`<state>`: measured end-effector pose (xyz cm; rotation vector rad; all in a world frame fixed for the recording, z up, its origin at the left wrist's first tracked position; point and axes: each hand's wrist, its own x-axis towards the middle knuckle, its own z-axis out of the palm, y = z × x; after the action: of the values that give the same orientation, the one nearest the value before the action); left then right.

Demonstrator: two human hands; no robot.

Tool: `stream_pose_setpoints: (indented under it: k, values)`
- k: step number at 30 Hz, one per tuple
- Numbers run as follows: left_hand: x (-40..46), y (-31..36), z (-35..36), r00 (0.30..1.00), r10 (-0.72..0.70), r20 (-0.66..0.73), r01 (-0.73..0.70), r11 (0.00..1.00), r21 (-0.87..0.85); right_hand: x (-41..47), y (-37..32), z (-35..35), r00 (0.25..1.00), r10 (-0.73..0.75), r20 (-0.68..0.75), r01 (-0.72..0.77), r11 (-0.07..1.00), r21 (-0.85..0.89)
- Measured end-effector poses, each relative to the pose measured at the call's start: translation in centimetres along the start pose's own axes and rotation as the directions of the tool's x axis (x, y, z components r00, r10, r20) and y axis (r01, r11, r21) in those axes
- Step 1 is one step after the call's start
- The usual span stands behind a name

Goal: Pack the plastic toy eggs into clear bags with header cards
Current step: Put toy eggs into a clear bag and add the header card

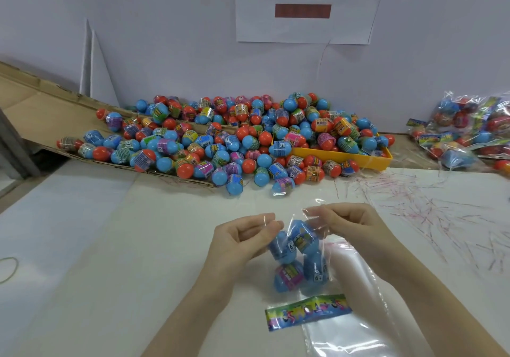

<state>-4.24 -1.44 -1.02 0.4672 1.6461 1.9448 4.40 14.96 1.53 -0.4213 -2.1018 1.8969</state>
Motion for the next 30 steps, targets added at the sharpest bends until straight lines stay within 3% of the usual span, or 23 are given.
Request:
stream_pose_setpoints:
  k: [7, 18, 25, 30]
  values:
    - [0.0, -0.1, -0.1, 1.000, -0.001, -0.015, 0.001, 1.000, -0.012, -0.5, -0.2, -0.4, 0.998, 0.017, 0.063, -0.017, 1.000, 0.002]
    - [-0.1, 0.6, -1.1, 0.988, -0.105, 0.117, 0.105, 0.994, 0.007, -0.5, -0.2, -1.0, 0.991, 0.088, 0.100, -0.097, 0.991, 0.088]
    - [-0.1, 0.6, -0.7, 0.990, 0.077, -0.119, -0.068, 0.995, 0.078, -0.5, -0.3, -1.2, 0.988, 0.103, 0.114, -0.111, 0.991, 0.073]
    - [0.2, 0.4, -1.1, 0.994, 0.008, -0.109, -0.006, 1.000, 0.020, -0.4, -0.2, -1.5, 0.983, 0.129, 0.132, -0.142, 0.985, 0.098]
